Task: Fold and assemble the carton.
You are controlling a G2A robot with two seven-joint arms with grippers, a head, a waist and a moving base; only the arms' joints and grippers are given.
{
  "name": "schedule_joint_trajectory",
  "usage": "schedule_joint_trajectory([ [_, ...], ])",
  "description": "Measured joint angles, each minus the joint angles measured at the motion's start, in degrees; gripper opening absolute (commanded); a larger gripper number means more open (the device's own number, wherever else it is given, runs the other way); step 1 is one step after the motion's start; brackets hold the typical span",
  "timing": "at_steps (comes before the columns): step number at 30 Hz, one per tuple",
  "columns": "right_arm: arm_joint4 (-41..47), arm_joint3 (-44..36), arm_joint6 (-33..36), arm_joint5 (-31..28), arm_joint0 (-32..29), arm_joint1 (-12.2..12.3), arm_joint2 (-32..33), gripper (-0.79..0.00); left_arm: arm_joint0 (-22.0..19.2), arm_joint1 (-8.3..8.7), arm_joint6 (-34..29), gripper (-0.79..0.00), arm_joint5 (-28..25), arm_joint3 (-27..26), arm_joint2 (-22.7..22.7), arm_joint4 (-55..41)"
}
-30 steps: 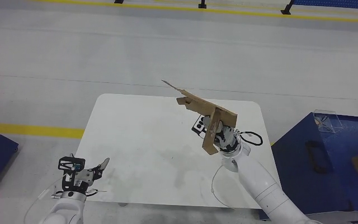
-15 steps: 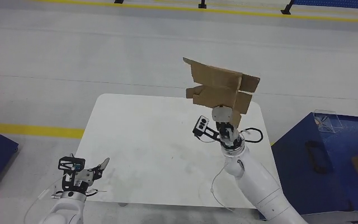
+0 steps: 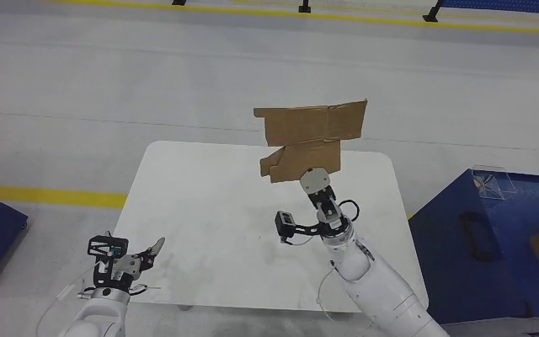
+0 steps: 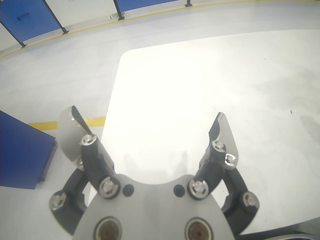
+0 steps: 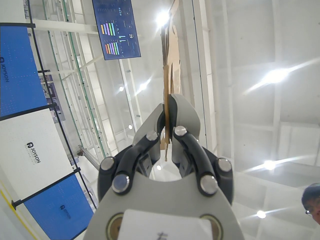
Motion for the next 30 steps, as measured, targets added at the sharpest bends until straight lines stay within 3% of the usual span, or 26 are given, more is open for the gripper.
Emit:
schedule_joint_trajectory([
  [2, -5.9, -0.3, 2.4, -1.2, 0.2, 0.3, 3.9, -0.785, 0.0, 0.0, 0.0, 0.0, 0.0, 0.0, 0.0, 0.0],
  [7, -34.8, -5.4, 19.1, -10.8, -1.9, 0.5, 13.9, -0.785, 0.0, 0.0, 0.0, 0.0, 0.0, 0.0, 0.0, 0.0],
  [10, -52.3, -7.4, 29.9, -19.5, -2.7, 0.9, 18.3, -0.785, 0.0, 0.0, 0.0, 0.0, 0.0, 0.0, 0.0, 0.0],
  [15, -71.1, -8.3, 43.4, -33.5, -3.4, 1.4, 23.4, -0.785, 0.0, 0.0, 0.0, 0.0, 0.0, 0.0, 0.0, 0.0],
  [21, -82.4, -7.2, 52.8, -46.6, -4.0, 1.5, 25.8, -0.785, 0.0, 0.0, 0.0, 0.0, 0.0, 0.0, 0.0, 0.0],
  [30, -99.8, -4.9, 58.5, -69.2, -4.4, 1.5, 27.5, -0.785, 0.0, 0.0, 0.0, 0.0, 0.0, 0.0, 0.0, 0.0],
])
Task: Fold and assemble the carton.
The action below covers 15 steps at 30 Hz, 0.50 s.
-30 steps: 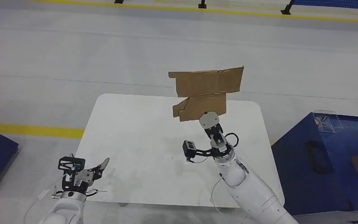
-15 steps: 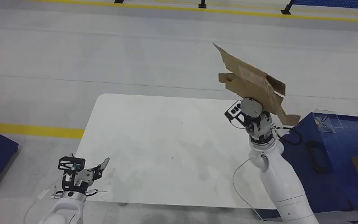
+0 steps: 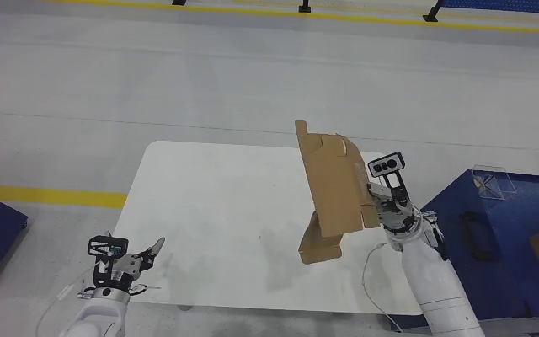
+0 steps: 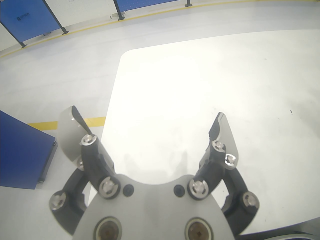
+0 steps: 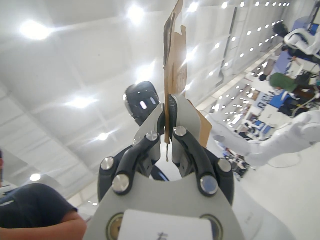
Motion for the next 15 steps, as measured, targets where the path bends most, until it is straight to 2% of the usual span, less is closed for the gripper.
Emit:
schedule_joint_trajectory([
  [4, -4.5, -0.5, -0.2, -7.8, -0.1, -0.2, 0.3, -0.785, 0.0, 0.0, 0.0, 0.0, 0.0, 0.0, 0.0, 0.0],
  [7, -1.9, -0.8, 0.5, -6.4, -0.2, -0.4, -0.5, -0.785, 0.0, 0.0, 0.0, 0.0, 0.0, 0.0, 0.0, 0.0],
  [15, -1.8, -0.7, 0.5, -6.1, -0.2, -0.4, -0.5, -0.785, 0.0, 0.0, 0.0, 0.0, 0.0, 0.0, 0.0, 0.0],
])
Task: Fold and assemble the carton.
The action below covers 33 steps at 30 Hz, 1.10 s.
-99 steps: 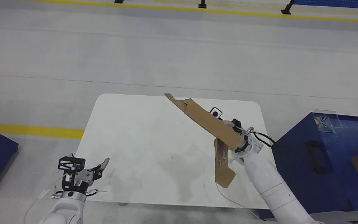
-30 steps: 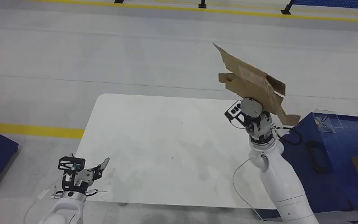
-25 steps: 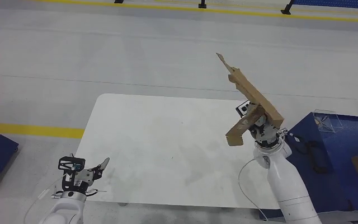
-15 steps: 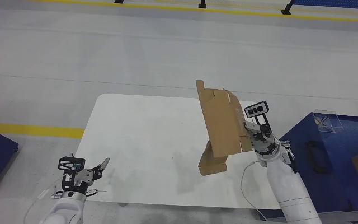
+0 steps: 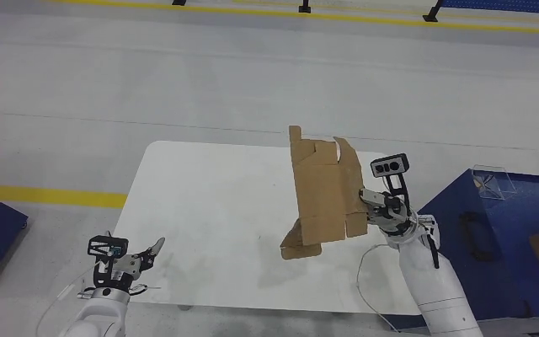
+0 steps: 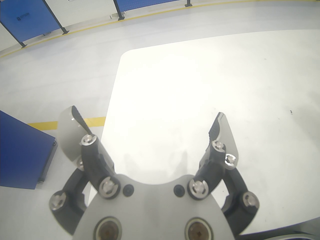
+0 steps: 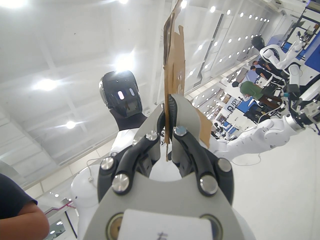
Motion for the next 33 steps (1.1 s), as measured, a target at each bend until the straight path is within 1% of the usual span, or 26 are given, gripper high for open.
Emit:
schedule_joint_trajectory([
  [2, -0.6, -0.8, -0.5, -0.7, -0.1, 0.0, 0.4, -0.785, 0.0, 0.0, 0.0, 0.0, 0.0, 0.0, 0.0, 0.0],
  [5, -1.8, -5.1, -2.2, -5.0, -0.2, 0.3, 3.9, -0.785, 0.0, 0.0, 0.0, 0.0, 0.0, 0.0, 0.0, 0.0],
  [11, -14.4, -17.0, -10.2, -13.0, -0.8, 1.5, 17.0, -0.785, 0.0, 0.0, 0.0, 0.0, 0.0, 0.0, 0.0, 0.0],
  [14, -21.7, -21.9, -15.4, -18.3, -1.5, 1.9, 22.6, -0.785, 0.0, 0.0, 0.0, 0.0, 0.0, 0.0, 0.0, 0.0],
  [17, -30.8, -24.9, -21.6, -24.4, -1.8, 2.4, 27.1, -0.785, 0.0, 0.0, 0.0, 0.0, 0.0, 0.0, 0.0, 0.0],
  [18, -35.0, -26.2, -24.4, -27.2, -2.1, 2.6, 28.4, -0.785, 0.0, 0.0, 0.0, 0.0, 0.0, 0.0, 0.0, 0.0],
  [21, -46.1, -29.0, -31.4, -34.2, -3.4, 3.4, 30.2, -0.785, 0.0, 0.0, 0.0, 0.0, 0.0, 0.0, 0.0, 0.0],
  [24, -56.4, -31.0, -37.5, -40.0, -4.7, 4.4, 30.5, -0.785, 0.0, 0.0, 0.0, 0.0, 0.0, 0.0, 0.0, 0.0],
  [25, -58.8, -31.8, -38.3, -40.7, -4.7, 4.6, 31.0, -0.785, 0.0, 0.0, 0.0, 0.0, 0.0, 0.0, 0.0, 0.0],
  [29, -66.2, -37.4, -38.1, -40.6, -5.1, 5.0, 33.2, -0.785, 0.0, 0.0, 0.0, 0.0, 0.0, 0.0, 0.0, 0.0],
  [32, -72.4, -42.2, -40.0, -40.6, -5.9, 5.0, 34.0, -0.785, 0.0, 0.0, 0.0, 0.0, 0.0, 0.0, 0.0, 0.0],
  [33, -75.8, -44.4, -41.2, -40.6, -6.3, 5.0, 34.3, -0.785, 0.0, 0.0, 0.0, 0.0, 0.0, 0.0, 0.0, 0.0],
])
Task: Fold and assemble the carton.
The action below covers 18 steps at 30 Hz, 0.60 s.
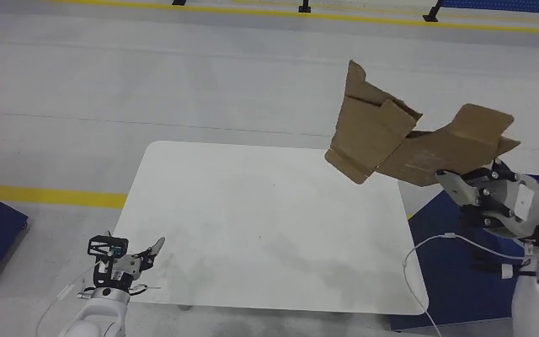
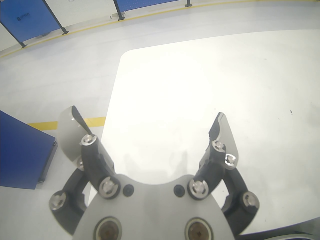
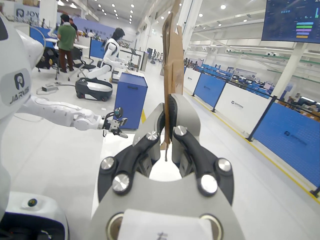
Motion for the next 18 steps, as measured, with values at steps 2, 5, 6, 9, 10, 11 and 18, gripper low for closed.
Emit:
schedule_joint_trajectory([
  [2, -5.8, -3.3, -2.8, 0.0, -0.9, 0.1, 0.4, -0.785, 0.0, 0.0, 0.0, 0.0, 0.0, 0.0, 0.0, 0.0],
  [5, -16.5, -7.6, -10.2, 0.0, -3.5, 0.5, -0.2, -0.785, 0.0, 0.0, 0.0, 0.0, 0.0, 0.0, 0.0, 0.0],
  [6, -21.1, -8.7, -13.9, 0.0, -4.7, 0.7, -0.5, -0.785, 0.0, 0.0, 0.0, 0.0, 0.0, 0.0, 0.0, 0.0],
  [9, -34.3, -10.7, -23.9, 0.0, -7.9, 1.8, -1.9, -0.785, 0.0, 0.0, 0.0, 0.0, 0.0, 0.0, 0.0, 0.0],
  [10, -39.0, -10.9, -27.4, 0.0, -9.0, 2.3, -2.5, -0.785, 0.0, 0.0, 0.0, 0.0, 0.0, 0.0, 0.0, 0.0],
  [11, -43.9, -10.9, -31.0, 0.0, -10.0, 2.8, -3.2, -0.785, 0.0, 0.0, 0.0, 0.0, 0.0, 0.0, 0.0, 0.0],
  [18, -86.4, -8.4, -61.8, 0.7, -17.0, 6.1, -7.4, -0.785, 0.0, 0.0, 0.0, 0.0, 0.0, 0.0, 0.0, 0.0],
])
